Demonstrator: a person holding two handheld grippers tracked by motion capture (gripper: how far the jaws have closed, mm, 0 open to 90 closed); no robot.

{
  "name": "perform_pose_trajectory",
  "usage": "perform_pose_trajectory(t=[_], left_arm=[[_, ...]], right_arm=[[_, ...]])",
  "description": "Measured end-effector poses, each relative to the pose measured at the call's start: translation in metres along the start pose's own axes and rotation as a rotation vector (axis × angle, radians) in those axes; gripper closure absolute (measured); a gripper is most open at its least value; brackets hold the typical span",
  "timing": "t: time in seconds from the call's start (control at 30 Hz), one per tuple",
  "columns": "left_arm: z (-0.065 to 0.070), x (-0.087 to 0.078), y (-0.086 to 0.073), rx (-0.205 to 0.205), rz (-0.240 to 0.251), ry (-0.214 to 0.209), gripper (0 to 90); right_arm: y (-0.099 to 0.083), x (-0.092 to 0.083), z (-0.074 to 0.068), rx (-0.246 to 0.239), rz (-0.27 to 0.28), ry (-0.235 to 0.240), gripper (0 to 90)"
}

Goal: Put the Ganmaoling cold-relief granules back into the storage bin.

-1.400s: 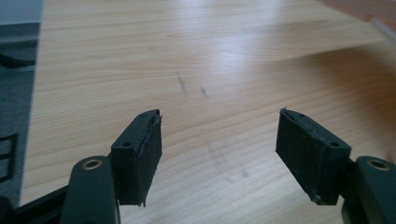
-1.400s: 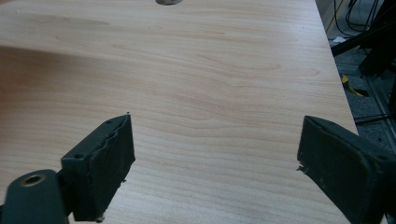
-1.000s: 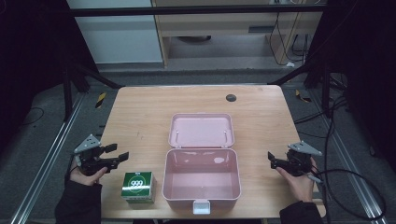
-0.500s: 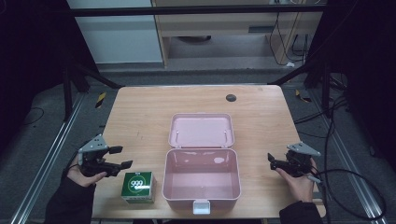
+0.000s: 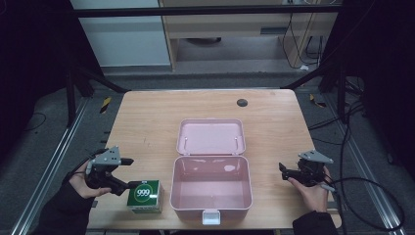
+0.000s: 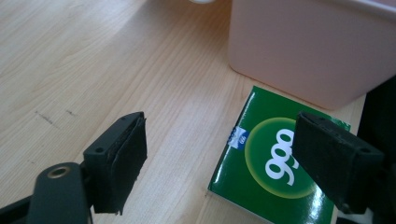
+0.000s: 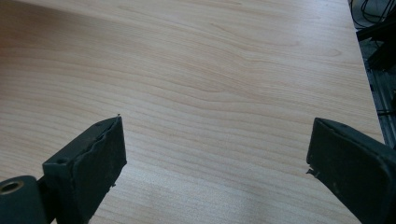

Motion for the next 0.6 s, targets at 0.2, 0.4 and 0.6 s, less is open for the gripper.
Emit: perform_pose_trajectory(t=[0.2, 0.4, 0.6], left_arm=[[0.008, 0.005, -0.008, 0.001, -0.041, -0.014, 13.7], [0.018, 0.01, -0.011, 0.005, -0.068, -0.04, 10.0], [0.029, 0.018, -0.017, 0.003, -0.086, -0.05, 7.8]], right_arm=[[-0.001, 0.002, -0.001, -0.014, -0.011, 0.002, 4.2], [-0.003, 0.003, -0.002, -0.021, -0.025, 0.005, 3.7], [-0.005, 0.004, -0.002, -0.028, -0.038, 0.005, 3.0]])
Point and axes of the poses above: each handheld gripper's, and its own axes: x roughly forward along the jaws, y roughly out of its top, z roughly to its right, the point moved 10 cm from there along x, roughly forward along the jaws, and after that the axes turned 6 degrees about -z, right-handed, at the moved point
